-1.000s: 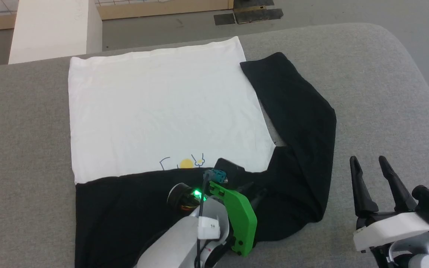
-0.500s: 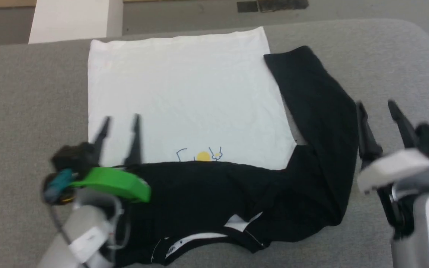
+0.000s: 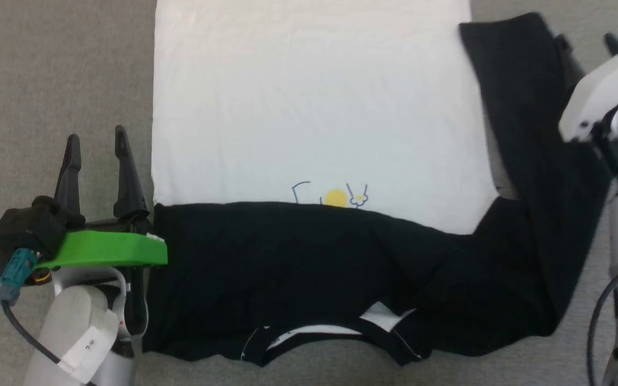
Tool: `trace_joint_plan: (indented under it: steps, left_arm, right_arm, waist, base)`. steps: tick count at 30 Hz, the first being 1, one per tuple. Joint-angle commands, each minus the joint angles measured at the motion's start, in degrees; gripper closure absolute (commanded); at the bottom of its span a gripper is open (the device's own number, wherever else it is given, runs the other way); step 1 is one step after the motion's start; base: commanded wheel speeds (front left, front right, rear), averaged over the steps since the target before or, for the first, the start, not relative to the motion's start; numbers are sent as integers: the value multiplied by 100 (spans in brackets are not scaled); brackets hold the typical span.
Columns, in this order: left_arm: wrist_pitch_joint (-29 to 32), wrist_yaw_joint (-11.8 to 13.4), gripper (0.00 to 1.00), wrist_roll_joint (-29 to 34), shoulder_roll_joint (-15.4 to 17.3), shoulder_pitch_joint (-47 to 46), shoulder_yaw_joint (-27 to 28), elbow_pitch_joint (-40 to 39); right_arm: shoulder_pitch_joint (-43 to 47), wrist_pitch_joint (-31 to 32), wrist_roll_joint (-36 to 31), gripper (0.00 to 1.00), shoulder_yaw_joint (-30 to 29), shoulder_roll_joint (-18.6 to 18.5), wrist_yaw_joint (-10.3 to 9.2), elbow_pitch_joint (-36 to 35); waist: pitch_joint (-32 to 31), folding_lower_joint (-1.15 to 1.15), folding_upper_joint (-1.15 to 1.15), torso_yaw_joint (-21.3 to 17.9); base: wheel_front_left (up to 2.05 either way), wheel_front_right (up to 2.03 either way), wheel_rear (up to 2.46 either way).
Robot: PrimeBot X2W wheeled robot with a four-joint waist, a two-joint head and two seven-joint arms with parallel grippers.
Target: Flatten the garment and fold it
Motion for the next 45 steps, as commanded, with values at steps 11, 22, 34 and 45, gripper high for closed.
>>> trace_joint_plan:
  steps: [11,22,34,45]
  left_arm:
    - [-43,-642,0,548,-601,-140,693,138]
    - [-43,-925,0,917,-811,166,1089,345]
    - [-43,-973,0,1078,-771,874,1263,647]
    - [41,-979,0,1037,-744,1102,1183,686]
  right_arm:
    - [-972,1402,-387,2,-627,-215,-9,840]
    - [-365,1089,79,100,-525,-242,-9,-58]
    - [1810,1357,1051,100,229,-92,-9,-3371]
    - [2917,2288,1980,100,1339,-3,-9,-5670]
  waist:
    - [770,0,62,598]
    - [16,0,62,304]
    - [-1325,0,62,-88]
    - [-1767,0,62,-123]
  base:
    - [0,0,0]
    - [0,0,0]
    - [0,0,0]
    - [0,0,0]
